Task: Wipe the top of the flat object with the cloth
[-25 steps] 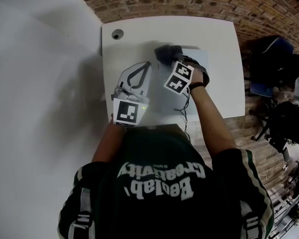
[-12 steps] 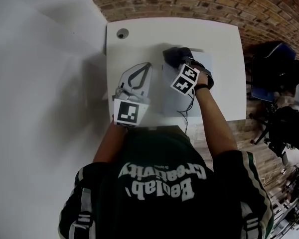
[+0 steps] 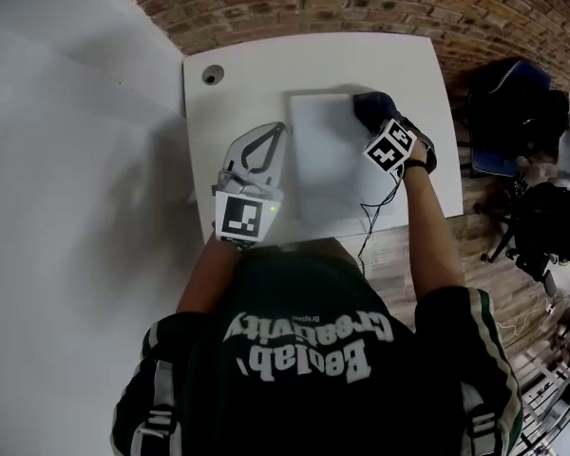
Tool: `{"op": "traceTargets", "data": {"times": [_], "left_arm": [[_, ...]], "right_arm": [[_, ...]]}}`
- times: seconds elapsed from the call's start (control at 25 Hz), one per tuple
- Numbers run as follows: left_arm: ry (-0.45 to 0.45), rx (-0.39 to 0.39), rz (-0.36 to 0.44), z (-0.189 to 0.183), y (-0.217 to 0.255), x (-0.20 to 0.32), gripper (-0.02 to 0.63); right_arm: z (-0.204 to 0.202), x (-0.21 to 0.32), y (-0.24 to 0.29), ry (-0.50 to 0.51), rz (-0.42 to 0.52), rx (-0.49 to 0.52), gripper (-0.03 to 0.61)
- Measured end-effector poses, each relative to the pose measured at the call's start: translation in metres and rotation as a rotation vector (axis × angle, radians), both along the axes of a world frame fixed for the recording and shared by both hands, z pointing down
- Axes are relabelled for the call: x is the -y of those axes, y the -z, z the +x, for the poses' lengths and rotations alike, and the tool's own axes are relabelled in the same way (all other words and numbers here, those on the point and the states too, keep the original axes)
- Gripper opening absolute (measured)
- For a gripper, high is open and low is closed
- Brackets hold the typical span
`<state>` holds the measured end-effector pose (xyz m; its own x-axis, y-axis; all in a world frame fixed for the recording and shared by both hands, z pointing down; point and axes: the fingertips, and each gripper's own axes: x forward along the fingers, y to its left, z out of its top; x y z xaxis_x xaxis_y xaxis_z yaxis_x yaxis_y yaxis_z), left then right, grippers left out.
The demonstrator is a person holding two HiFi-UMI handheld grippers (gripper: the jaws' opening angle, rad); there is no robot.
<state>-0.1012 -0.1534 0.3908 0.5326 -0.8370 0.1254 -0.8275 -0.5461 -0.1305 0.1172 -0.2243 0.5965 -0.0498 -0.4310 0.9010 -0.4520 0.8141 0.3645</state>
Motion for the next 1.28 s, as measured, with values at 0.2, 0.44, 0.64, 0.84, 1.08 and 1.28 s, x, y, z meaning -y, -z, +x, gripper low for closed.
{"op": "traceTargets", "data": {"times": [0.2, 0.44, 0.64, 0.84, 1.08, 1.28], "left_arm": [[0.006, 0.007, 0.000, 0.000, 0.001, -0.002, -0.005], [0.024, 0.028, 0.008, -0.010, 0.001, -0.004, -0.005], [0.053, 0.006, -0.001, -0.019, -0.001, -0.006, -0.005], [0.060, -0.004, -0.014, -0.024, -0.004, -0.007, -0.005], [0.037, 0.013, 0.000, -0.017, -0.003, -0.005, -0.005], [0.001, 0.014, 0.003, -0.001, -0.002, -0.005, -0.005]], "right_arm": [[-0.020, -0.002, 0.019, 0.039, 0.033, -0.003, 0.083], [-0.129, -0.037, 0.047, 0.253, 0.042, 0.108, 0.084], [-0.174, -0.068, 0.013, 0.366, -0.045, 0.082, 0.084], [-0.174, -0.070, 0.000, 0.355, -0.065, 0.100, 0.083], [-0.129, -0.064, -0.002, 0.277, -0.063, 0.063, 0.083], [-0.056, -0.060, -0.003, 0.136, -0.070, 0.039, 0.083]]}}
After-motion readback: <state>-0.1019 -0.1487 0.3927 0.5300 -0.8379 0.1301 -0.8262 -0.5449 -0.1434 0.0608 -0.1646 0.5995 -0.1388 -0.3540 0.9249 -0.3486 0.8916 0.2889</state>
